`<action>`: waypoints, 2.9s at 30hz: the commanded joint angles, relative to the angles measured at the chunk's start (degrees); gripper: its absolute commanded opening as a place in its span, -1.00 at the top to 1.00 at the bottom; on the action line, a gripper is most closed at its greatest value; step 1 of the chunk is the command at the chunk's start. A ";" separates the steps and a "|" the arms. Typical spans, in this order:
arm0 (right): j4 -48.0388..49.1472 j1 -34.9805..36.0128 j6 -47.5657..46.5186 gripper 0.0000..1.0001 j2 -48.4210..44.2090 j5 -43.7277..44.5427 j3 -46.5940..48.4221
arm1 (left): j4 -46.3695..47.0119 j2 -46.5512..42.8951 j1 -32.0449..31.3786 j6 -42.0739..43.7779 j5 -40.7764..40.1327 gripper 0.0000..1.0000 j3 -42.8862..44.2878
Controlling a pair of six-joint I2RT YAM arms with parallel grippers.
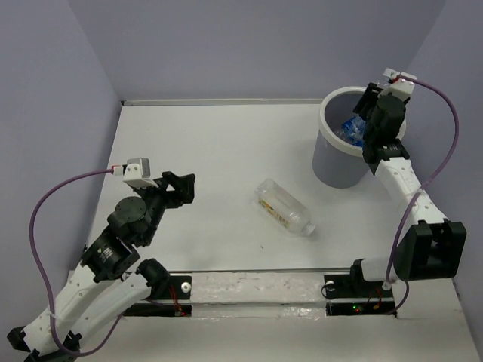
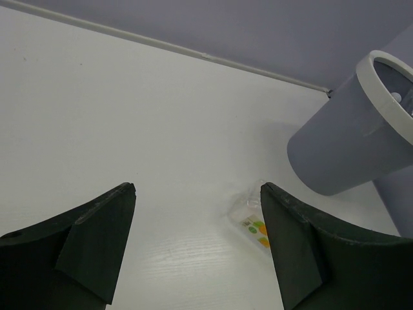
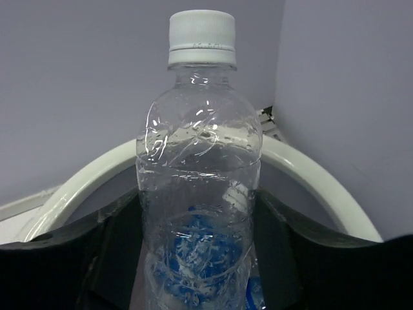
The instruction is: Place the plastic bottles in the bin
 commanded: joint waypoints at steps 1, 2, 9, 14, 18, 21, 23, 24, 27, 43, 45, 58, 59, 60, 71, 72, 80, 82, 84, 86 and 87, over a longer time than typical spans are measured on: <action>7.82 0.13 1.34 -0.44 -5.17 -2.09 -2.02 | 3.00 0.08 1.12 1.79 2.11 -0.76 -0.59; 7.04 0.13 1.34 -0.55 -5.70 -3.05 -2.02 | 3.09 0.26 1.56 1.88 2.46 -0.76 -0.59; 2.03 0.13 6.07 -0.70 -12.99 -7.97 -3.25 | 3.88 0.70 4.02 2.14 4.40 -0.76 -0.86; -4.72 0.74 10.65 -0.59 -17.91 -20.08 -5.71 | 4.49 1.05 5.96 2.41 6.24 -0.76 -1.03; -10.53 8.54 9.70 -0.50 -19.33 -35.63 -6.86 | 4.94 2.02 7.63 2.58 7.30 -0.75 -1.12; -18.62 23.03 4.88 -0.49 -17.40 -36.11 -6.07 | 5.20 2.81 8.68 2.67 8.09 -0.75 -1.12; -22.04 30.77 3.02 -0.54 -15.20 -33.40 -5.63 | 5.20 2.98 9.21 2.67 8.44 -0.75 -1.03; -24.41 36.64 2.05 -0.67 -12.85 -31.64 -5.71 | 5.37 3.07 9.73 2.67 8.53 -0.75 -1.12; -27.77 39.33 0.64 -0.99 -7.65 -26.80 -7.38 | 5.46 3.42 10.62 2.76 8.88 -0.75 -1.30; -34.45 39.33 -1.91 -0.99 4.48 -21.69 -10.99 | 5.99 4.13 12.20 2.85 11.08 -0.75 -1.38; -35.06 39.33 -2.61 -0.99 5.54 -21.61 -10.73 | 6.16 4.22 12.37 2.94 11.25 -0.75 -1.38; -37.27 39.33 -3.67 -0.99 8.70 -17.29 -8.35 | 6.43 4.48 13.08 3.02 13.18 -0.75 -1.56; -37.53 39.33 -3.58 -0.99 9.32 -17.82 -8.35 | 6.52 4.48 13.08 3.02 13.19 -0.75 -1.56; -37.44 39.33 -2.97 -0.99 10.11 -18.52 -8.35 | 6.52 4.39 13.17 3.02 13.19 -0.75 -1.56; -36.65 39.86 -0.51 -0.09 6.44 -16.69 -2.12 | 6.87 4.83 13.87 3.11 14.50 -0.75 -1.65; -36.65 39.86 -0.51 -0.09 3.47 -16.42 0.15 | 6.96 4.83 14.04 3.11 14.59 -0.75 -1.65; -26.81 39.86 -7.78 0.09 -9.91 4.47 13.18 | 7.04 4.31 14.84 3.02 15.82 -0.75 -1.73; -15.95 37.50 -13.74 0.11 -11.67 8.34 13.53 | 7.13 3.87 14.84 3.11 15.91 -0.75 -1.74; -7.24 31.64 -16.14 0.13 -11.95 9.76 14.50 | 7.13 3.60 14.92 3.11 16.35 -0.75 -1.91; -3.62 26.00 -15.10 0.14 -9.84 8.46 16.08 | 7.13 3.25 14.92 3.02 16.44 -0.75 -1.91; -2.65 21.10 -13.70 0.14 -8.88 7.67 16.43 | 7.13 2.90 14.92 3.02 16.44 -0.75 -1.91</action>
